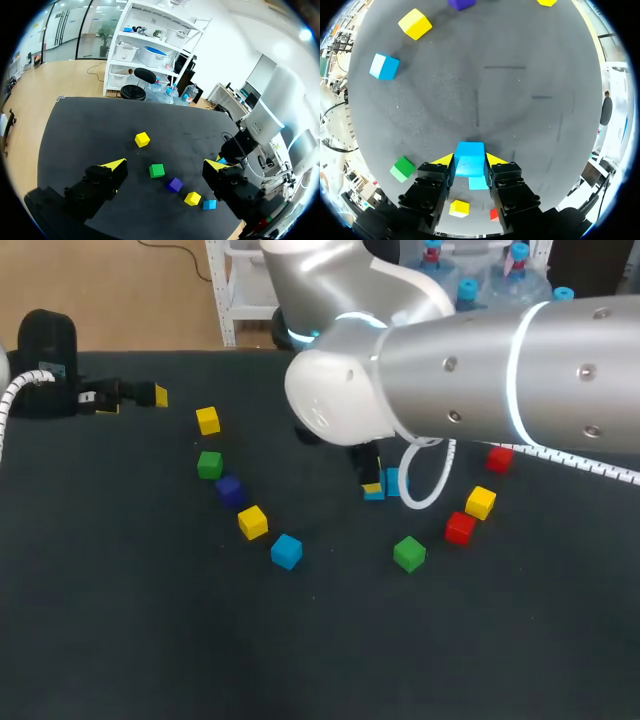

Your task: Place the blue cubes, place green cubes on the blue cubes, place the yellow cubes on the green cubes, then place the red cubes on the yellow cubes, and place purple cube on the red cubes.

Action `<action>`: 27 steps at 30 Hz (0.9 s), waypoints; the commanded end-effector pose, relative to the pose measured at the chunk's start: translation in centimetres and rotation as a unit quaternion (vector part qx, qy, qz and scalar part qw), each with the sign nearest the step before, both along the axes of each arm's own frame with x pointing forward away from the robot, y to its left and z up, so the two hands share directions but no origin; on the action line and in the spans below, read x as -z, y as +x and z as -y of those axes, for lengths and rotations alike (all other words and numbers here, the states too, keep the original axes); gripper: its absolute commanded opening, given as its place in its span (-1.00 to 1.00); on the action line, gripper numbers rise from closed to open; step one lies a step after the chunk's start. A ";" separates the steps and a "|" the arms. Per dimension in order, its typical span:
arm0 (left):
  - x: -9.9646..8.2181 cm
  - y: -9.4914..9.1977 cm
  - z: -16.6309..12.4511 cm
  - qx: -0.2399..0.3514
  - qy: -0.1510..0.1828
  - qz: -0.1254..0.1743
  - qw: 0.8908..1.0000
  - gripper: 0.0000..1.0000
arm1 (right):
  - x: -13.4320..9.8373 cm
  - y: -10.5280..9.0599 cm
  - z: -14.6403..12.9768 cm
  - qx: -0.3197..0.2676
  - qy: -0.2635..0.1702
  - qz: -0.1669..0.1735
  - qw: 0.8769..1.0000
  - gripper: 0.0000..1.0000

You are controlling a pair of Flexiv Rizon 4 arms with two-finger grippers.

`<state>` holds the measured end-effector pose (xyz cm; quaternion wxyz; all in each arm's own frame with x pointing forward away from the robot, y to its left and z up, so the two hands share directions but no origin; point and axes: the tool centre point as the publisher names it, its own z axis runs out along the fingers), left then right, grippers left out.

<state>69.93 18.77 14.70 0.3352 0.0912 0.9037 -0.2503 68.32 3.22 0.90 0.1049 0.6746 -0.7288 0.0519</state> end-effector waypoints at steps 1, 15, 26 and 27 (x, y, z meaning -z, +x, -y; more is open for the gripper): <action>-0.2 0.0 0.2 -0.002 0.004 -0.003 1.000 1.00 | -0.1 0.0 0.1 0.001 0.003 0.005 1.000 -1.00; -0.2 0.0 0.2 -0.002 0.004 -0.003 1.000 1.00 | 0.3 0.8 -0.1 -0.003 0.003 0.003 1.000 -1.00; -0.2 0.0 0.2 -0.002 0.004 -0.003 1.000 1.00 | 0.5 1.0 -0.4 -0.010 0.003 0.002 1.000 -1.00; -0.2 0.0 0.2 -0.002 0.004 -0.003 1.000 1.00 | 0.5 1.1 -0.3 -0.010 0.003 0.003 1.000 -1.00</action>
